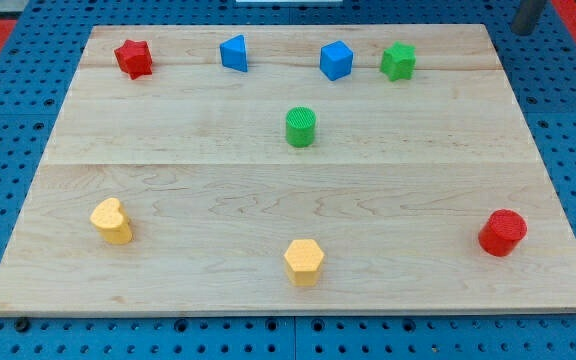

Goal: Move your hand to the center right of the board

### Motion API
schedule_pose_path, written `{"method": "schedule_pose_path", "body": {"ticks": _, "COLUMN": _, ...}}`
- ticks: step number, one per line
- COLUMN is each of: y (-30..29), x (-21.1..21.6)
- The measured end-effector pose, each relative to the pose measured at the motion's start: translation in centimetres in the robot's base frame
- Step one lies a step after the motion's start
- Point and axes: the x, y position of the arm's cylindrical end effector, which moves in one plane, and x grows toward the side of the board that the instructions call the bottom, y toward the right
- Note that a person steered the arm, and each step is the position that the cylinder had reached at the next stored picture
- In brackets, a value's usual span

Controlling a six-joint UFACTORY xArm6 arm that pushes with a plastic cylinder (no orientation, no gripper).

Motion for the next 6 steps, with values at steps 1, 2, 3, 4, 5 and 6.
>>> {"method": "schedule_pose_path", "body": {"ticks": 1, "y": 0.0, "x": 0.8}}
{"method": "schedule_pose_path", "body": {"ticks": 2, "y": -0.4, "x": 4.5}}
{"method": "schedule_pose_path", "body": {"ticks": 3, "y": -3.6, "x": 6.4}}
{"method": "schedule_pose_path", "body": {"ticks": 4, "y": -9.7, "x": 7.5}}
{"method": "schedule_pose_path", "body": {"ticks": 5, "y": -10.5, "x": 6.9}}
{"method": "schedule_pose_path", "body": {"ticks": 6, "y": -8.7, "x": 13.7}}
